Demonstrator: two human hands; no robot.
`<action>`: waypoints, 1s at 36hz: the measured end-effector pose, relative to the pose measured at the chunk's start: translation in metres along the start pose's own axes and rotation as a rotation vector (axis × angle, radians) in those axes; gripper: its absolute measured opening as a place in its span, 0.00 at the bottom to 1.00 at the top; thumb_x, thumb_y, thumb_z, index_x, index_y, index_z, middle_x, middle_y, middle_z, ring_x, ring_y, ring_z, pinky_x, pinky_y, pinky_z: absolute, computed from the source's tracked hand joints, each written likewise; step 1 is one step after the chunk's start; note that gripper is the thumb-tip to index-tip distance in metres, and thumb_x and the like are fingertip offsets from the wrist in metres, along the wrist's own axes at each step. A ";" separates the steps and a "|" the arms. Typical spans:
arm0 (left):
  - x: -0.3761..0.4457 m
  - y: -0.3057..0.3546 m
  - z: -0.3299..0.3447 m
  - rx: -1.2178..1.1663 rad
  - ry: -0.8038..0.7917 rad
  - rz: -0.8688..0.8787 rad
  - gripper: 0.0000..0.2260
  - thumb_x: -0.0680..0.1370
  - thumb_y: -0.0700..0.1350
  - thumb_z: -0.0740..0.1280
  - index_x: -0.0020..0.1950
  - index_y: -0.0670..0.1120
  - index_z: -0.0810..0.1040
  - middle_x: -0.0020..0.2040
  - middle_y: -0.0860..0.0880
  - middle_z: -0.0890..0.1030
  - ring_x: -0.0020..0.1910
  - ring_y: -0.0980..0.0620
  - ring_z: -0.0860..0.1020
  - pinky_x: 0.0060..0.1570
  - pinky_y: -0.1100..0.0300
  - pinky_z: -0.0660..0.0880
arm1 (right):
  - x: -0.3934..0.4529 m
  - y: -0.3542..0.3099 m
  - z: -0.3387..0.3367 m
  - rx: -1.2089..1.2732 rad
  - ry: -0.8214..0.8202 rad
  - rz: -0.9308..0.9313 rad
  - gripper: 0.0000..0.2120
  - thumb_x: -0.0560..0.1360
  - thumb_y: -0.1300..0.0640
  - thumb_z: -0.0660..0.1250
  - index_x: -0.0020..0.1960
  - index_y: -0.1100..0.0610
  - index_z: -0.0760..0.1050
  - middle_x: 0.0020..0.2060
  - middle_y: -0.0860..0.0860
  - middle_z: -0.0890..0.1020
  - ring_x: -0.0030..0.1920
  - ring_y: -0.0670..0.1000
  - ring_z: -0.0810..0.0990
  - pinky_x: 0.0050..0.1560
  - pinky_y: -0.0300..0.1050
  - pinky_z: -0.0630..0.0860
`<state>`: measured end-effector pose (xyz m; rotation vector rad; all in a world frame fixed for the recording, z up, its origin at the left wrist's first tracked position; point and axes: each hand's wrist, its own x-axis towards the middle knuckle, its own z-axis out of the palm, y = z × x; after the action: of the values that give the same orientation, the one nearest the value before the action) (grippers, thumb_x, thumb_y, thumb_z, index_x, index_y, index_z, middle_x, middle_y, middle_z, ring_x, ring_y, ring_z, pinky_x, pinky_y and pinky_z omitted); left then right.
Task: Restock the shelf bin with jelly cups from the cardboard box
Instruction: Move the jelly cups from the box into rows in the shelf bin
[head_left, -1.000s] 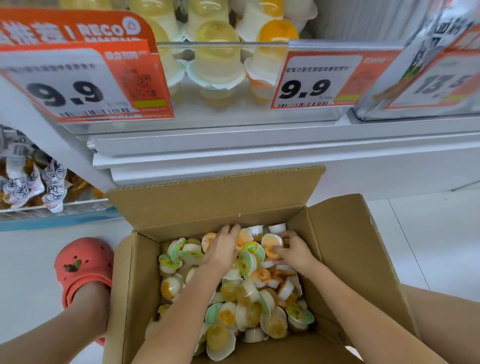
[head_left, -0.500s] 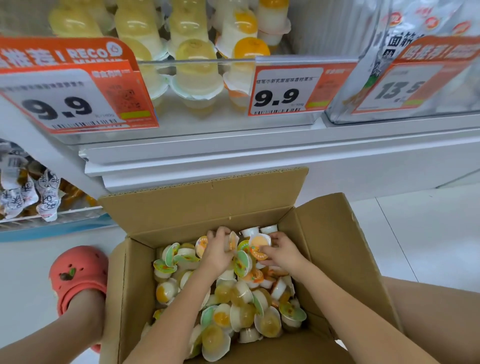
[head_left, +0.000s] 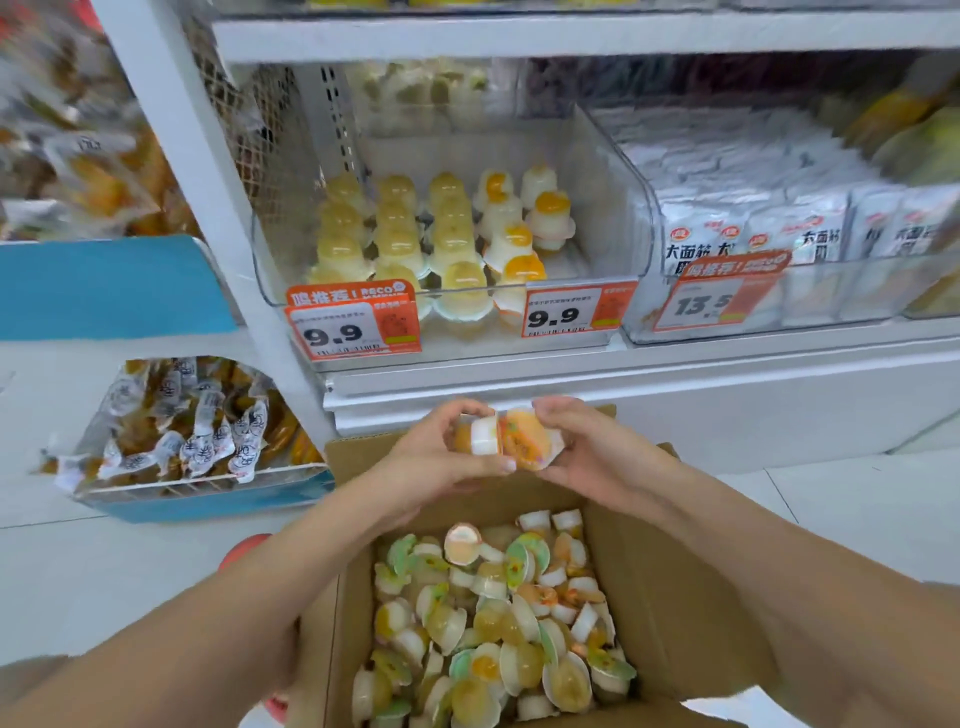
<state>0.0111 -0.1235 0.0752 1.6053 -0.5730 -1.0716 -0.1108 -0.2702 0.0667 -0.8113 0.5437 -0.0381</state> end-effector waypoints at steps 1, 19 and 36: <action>-0.004 0.006 -0.001 0.065 0.045 0.064 0.20 0.67 0.38 0.76 0.54 0.52 0.75 0.53 0.50 0.78 0.49 0.53 0.77 0.49 0.56 0.77 | -0.007 -0.004 0.009 0.030 -0.018 -0.025 0.13 0.72 0.58 0.69 0.54 0.59 0.70 0.47 0.56 0.80 0.45 0.51 0.82 0.47 0.45 0.80; -0.023 0.021 0.000 0.259 0.169 0.388 0.32 0.63 0.41 0.80 0.63 0.58 0.73 0.57 0.56 0.79 0.53 0.58 0.80 0.53 0.61 0.77 | -0.024 -0.012 0.053 -0.121 -0.078 -0.094 0.22 0.73 0.59 0.68 0.65 0.62 0.70 0.58 0.62 0.79 0.54 0.54 0.81 0.50 0.43 0.80; -0.026 0.032 -0.007 0.590 0.228 0.496 0.27 0.63 0.48 0.80 0.59 0.55 0.75 0.54 0.58 0.78 0.53 0.64 0.74 0.50 0.75 0.68 | -0.025 -0.027 0.057 -0.266 -0.148 0.047 0.18 0.72 0.55 0.68 0.60 0.60 0.75 0.48 0.56 0.83 0.41 0.51 0.82 0.52 0.48 0.80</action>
<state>0.0096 -0.1089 0.1149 1.9068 -1.1298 -0.3514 -0.1011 -0.2444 0.1284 -1.0509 0.4320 0.1392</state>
